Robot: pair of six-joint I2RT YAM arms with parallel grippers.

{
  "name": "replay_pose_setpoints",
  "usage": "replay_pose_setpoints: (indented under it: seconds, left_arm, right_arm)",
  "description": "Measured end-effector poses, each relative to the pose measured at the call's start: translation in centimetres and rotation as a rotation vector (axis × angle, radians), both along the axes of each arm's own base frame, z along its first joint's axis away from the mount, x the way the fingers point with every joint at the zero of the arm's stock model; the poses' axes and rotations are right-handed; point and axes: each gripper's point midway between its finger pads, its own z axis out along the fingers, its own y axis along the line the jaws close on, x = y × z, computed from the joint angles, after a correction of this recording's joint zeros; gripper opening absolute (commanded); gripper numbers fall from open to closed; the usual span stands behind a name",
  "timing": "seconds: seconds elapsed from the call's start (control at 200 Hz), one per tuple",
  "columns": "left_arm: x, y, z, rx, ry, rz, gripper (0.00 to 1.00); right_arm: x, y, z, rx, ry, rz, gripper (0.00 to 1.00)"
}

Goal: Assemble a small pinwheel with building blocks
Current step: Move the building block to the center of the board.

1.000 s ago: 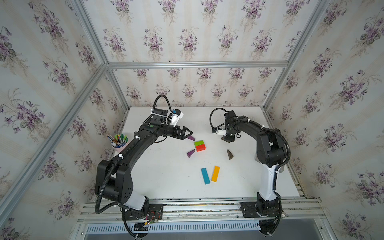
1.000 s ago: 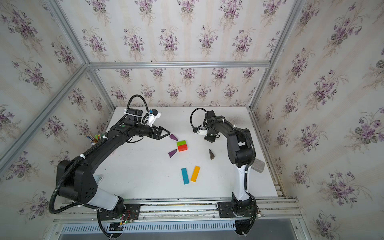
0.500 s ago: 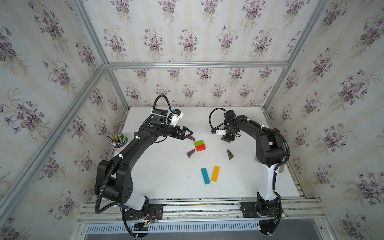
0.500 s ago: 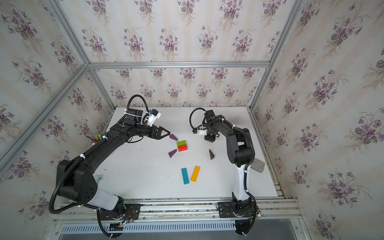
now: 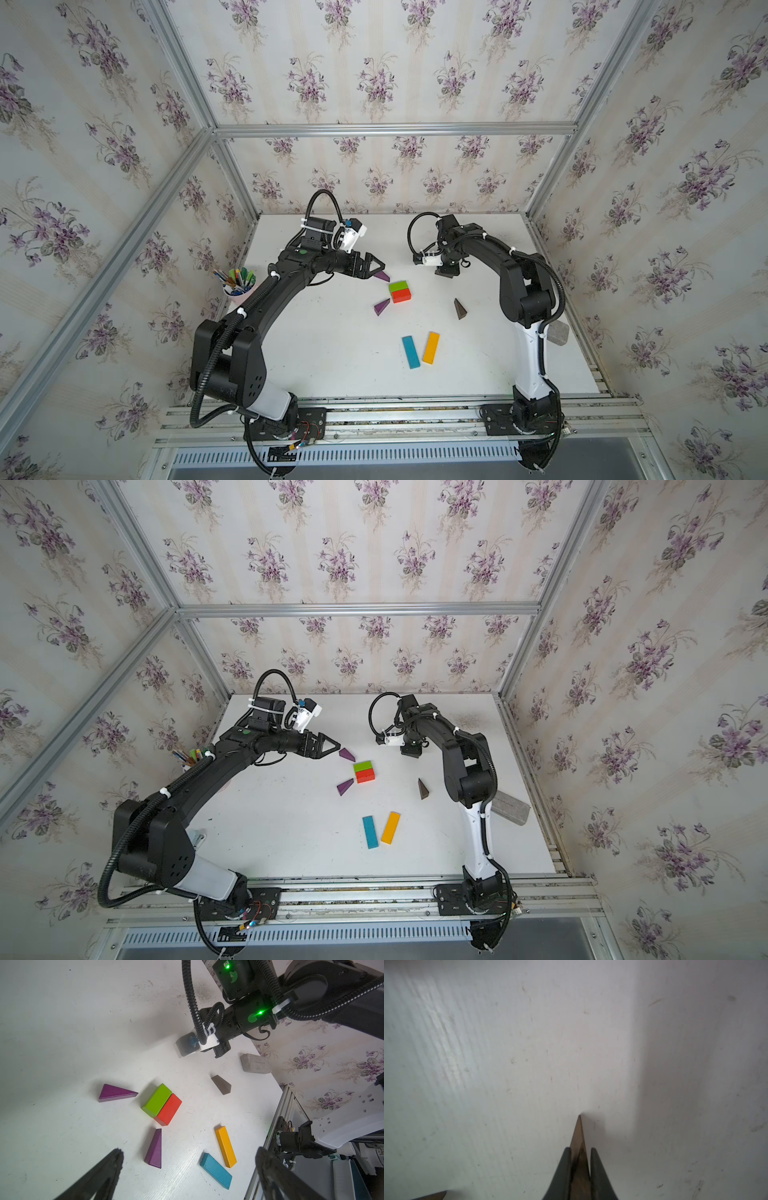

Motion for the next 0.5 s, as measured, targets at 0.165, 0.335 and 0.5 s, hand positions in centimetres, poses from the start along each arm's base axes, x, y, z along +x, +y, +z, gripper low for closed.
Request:
replay_pose_setpoints:
  seconds: [0.165, 0.335, 0.5]
  left_arm:
    - [0.1, 0.2, 0.3, -0.004, -0.006, 0.004, 1.0]
    - [0.2, 0.5, 0.5, -0.004, -0.012, 0.015, 1.0]
    - [0.2, 1.7, 0.0, 0.06, -0.009, 0.064, 1.0]
  right_arm:
    - [1.0, 2.3, 0.4, -0.012, -0.044, 0.097, 0.0]
    - [1.3, 4.4, -0.1, -0.027, -0.063, 0.191, 0.0]
    - [0.8, 6.1, 0.0, -0.028, -0.075, 0.283, 0.0]
